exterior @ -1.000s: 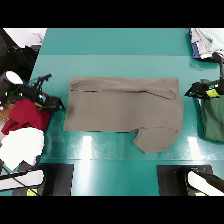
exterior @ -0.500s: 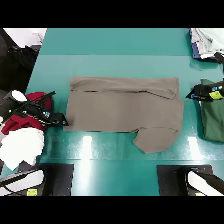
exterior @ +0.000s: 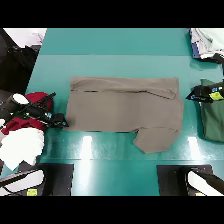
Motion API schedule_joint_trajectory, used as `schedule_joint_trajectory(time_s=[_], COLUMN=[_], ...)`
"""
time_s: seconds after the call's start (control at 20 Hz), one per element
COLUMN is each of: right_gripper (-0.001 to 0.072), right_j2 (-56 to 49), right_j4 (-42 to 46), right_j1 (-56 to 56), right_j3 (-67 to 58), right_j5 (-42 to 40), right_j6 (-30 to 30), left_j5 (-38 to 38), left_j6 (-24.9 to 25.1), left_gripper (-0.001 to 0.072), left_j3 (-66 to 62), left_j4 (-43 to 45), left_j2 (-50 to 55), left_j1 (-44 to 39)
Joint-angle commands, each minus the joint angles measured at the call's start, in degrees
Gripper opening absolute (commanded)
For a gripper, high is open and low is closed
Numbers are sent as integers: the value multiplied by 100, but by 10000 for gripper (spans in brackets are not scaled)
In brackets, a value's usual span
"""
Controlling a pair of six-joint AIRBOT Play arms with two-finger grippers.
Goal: Fold the shirts.
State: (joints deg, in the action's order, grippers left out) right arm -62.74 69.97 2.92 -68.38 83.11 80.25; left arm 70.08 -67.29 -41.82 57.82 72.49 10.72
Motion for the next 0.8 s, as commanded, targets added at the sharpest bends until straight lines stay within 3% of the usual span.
schedule_joint_trajectory(time_s=[0.0, 0.05, 0.1, 0.25, 0.45, 0.6, 0.75], right_gripper=[265, 265, 265, 265, 270, 270, 270], right_j2=[94, 181, 295, 656, 1045, 1056, 1056], right_j4=[11, 22, 28, 46, -4, -590, -1003], right_j1=[4, 7, 7, 284, 1543, 2328, 2376], right_j3=[219, 435, 715, 1617, 2920, 3775, 4352], right_j5=[129, 81, 33, 28, 181, 164, -310], right_j6=[4, 4, 4, 76, 74, -212, -361], left_j5=[90, 94, 109, 157, 122, 52, 42], left_j6=[24, 22, 42, 22, 24, 26, 26], left_gripper=[179, 177, 27, 26, 26, 25, 25], left_j3=[-2, -2, -2, -17, -22, -22, -22], left_j4=[-247, -251, -251, -269, -372, -455, -450], left_j2=[-11, -11, -11, -13, -17, -17, -17], left_j1=[-2, -2, -2, -2, -4, -2, -2])
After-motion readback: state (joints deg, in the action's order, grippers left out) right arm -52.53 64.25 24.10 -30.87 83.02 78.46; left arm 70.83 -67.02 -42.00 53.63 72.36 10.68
